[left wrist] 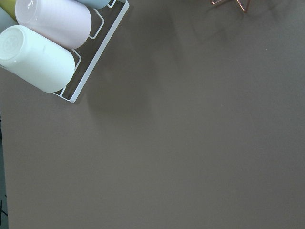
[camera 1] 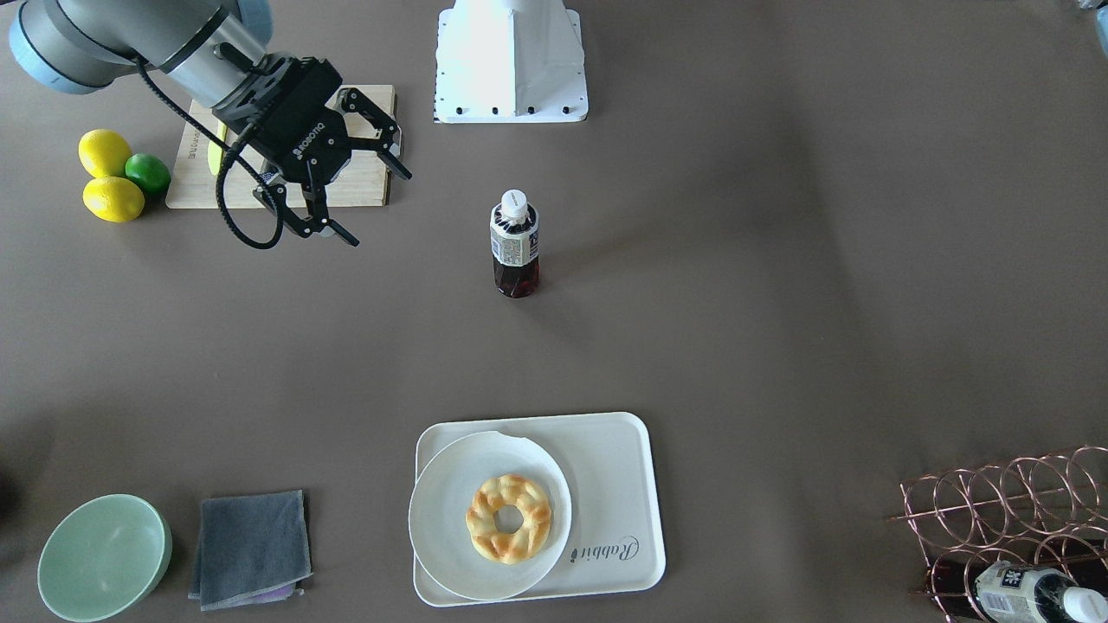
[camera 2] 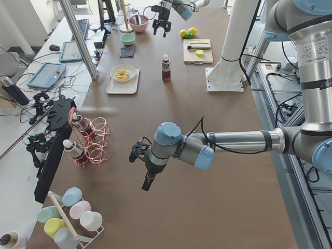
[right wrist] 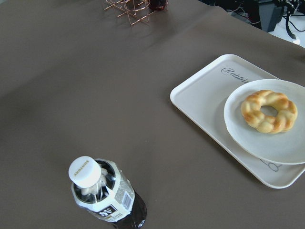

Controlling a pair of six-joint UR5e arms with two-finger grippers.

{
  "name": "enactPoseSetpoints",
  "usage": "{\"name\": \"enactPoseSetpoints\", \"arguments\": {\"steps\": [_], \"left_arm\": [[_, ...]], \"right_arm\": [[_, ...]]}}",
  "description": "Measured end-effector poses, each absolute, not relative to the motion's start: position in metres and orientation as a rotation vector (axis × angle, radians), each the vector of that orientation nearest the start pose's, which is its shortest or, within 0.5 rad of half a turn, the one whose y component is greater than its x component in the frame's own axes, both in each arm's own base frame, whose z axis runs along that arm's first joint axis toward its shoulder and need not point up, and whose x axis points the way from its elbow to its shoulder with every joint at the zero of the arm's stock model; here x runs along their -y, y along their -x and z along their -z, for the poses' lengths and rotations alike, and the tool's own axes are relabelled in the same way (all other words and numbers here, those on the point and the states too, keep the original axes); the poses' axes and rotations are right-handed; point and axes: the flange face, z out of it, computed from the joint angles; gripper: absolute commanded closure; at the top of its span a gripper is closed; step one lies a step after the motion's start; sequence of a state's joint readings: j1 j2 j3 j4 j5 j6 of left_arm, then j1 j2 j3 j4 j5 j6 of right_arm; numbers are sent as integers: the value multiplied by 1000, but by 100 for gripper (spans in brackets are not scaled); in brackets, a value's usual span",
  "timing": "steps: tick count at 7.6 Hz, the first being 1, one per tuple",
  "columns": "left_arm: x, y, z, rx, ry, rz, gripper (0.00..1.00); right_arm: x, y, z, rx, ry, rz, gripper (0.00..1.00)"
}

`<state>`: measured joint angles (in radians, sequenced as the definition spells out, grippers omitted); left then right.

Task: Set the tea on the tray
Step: 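Reach the right gripper toward the standing tea bottle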

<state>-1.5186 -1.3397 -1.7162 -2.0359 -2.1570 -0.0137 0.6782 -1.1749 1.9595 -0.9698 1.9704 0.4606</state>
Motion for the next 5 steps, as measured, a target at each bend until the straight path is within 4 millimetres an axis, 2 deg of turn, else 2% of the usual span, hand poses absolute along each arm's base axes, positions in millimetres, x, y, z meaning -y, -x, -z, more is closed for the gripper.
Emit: {"name": "enactPoseSetpoints", "arguments": {"steps": [3,4,5], "left_arm": [[416,51,-661,-665,-325,-155,0],[415,52,-662,-672,-324,-153,0],[414,53,-662,-674,-324,-151,0]], "right_arm": [[352,444,-165,1141,-941,598,2],[337,462,-161,1125,-964,580,2],[330,475,-158,1101,-987,558,2]]}}
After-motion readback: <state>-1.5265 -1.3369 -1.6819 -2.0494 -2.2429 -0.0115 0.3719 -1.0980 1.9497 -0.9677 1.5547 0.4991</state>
